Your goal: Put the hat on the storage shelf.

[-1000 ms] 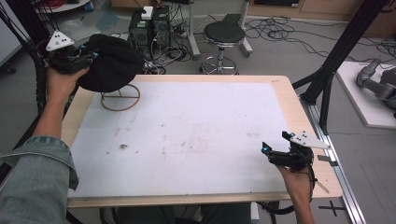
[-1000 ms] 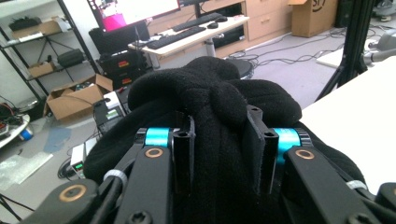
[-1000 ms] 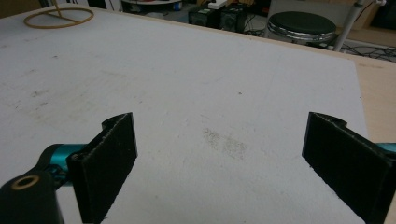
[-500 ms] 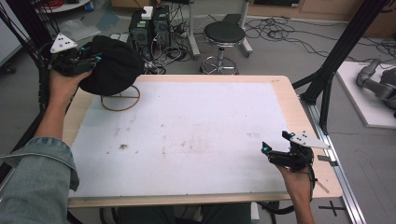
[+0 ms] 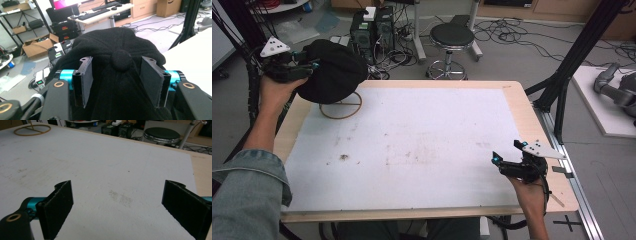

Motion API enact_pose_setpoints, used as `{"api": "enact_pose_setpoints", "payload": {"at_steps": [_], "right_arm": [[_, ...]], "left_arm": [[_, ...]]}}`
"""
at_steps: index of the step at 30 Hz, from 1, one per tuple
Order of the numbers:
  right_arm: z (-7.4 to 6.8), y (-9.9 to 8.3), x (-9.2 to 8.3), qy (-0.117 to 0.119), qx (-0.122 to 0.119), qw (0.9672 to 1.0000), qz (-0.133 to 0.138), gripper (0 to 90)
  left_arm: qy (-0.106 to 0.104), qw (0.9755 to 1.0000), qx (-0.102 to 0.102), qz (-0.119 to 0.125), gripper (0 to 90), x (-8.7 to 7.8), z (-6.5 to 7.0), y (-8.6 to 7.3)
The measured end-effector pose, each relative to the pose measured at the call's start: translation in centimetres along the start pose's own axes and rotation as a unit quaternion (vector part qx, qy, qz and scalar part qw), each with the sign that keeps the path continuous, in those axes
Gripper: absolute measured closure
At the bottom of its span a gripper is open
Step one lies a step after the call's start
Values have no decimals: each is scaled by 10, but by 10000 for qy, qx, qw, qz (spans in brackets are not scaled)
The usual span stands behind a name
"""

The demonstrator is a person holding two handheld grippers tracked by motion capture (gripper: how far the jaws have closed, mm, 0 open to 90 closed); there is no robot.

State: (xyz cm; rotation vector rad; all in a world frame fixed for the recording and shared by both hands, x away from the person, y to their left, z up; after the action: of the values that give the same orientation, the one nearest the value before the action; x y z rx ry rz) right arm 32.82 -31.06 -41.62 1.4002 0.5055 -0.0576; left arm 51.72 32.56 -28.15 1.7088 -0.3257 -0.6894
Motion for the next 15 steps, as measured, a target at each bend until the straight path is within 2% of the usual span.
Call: {"api": "enact_pose_setpoints", "payload": {"at_steps": [10, 15], "right_arm": [[-4, 5, 9, 80, -11, 10000, 11, 98], [-6, 7, 15, 118, -31, 9999, 16, 98]], "left_arm": [[-40, 9999, -77, 68, 391, -17, 1, -3], [-163, 9997, -121, 135, 350, -29, 9, -3]]}}
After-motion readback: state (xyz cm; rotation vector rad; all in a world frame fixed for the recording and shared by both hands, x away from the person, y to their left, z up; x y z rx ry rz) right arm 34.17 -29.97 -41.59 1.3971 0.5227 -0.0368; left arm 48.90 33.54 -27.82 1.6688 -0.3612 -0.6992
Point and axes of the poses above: each handheld gripper's, and its own axes: x roughly forward along the jaws, y roughly out of its top, z roughly to its right, the point moved 5 cm from there along x, roughly forward along the jaws, and after that the axes turned 11 degrees about -y, right-handed, at the moved point
